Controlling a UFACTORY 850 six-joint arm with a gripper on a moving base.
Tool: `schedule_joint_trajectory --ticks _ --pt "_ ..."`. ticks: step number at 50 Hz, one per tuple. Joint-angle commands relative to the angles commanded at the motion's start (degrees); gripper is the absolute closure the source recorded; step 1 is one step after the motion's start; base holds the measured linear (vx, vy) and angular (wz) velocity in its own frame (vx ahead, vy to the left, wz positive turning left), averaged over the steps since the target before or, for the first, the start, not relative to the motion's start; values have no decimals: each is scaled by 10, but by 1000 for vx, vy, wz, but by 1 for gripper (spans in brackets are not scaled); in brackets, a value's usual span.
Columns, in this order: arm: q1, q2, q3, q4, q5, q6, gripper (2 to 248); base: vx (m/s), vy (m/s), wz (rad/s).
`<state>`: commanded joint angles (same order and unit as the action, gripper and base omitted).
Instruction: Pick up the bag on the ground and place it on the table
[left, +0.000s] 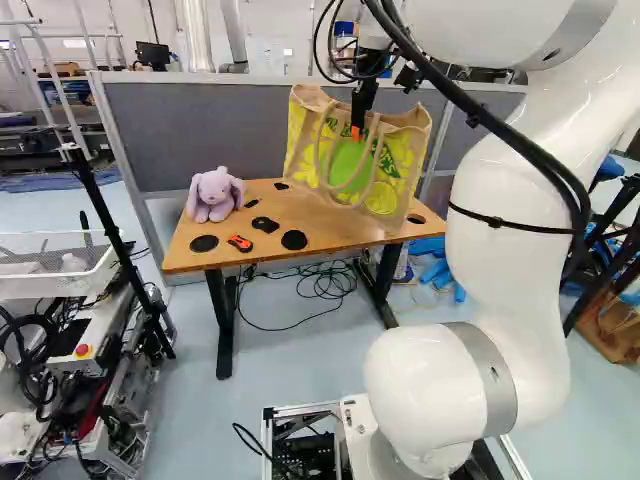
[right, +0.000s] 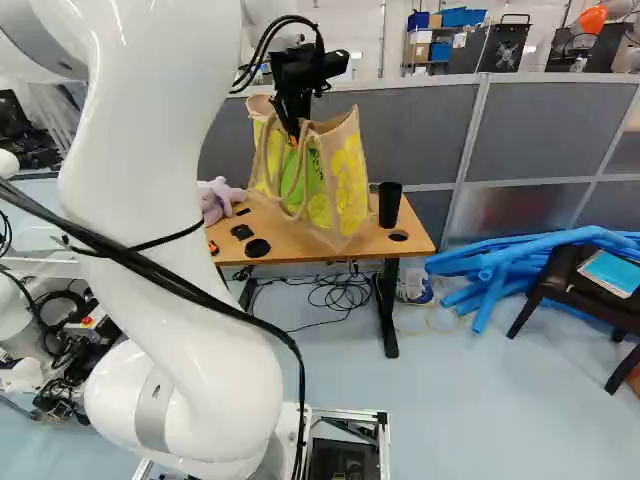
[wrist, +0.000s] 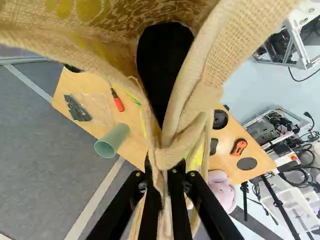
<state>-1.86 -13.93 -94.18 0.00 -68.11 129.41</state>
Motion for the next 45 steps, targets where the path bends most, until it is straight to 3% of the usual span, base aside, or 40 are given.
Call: schedule_joint_trajectory --ticks 45 --pt "-14 -44 -30 0 0 0 227 0 0 0"
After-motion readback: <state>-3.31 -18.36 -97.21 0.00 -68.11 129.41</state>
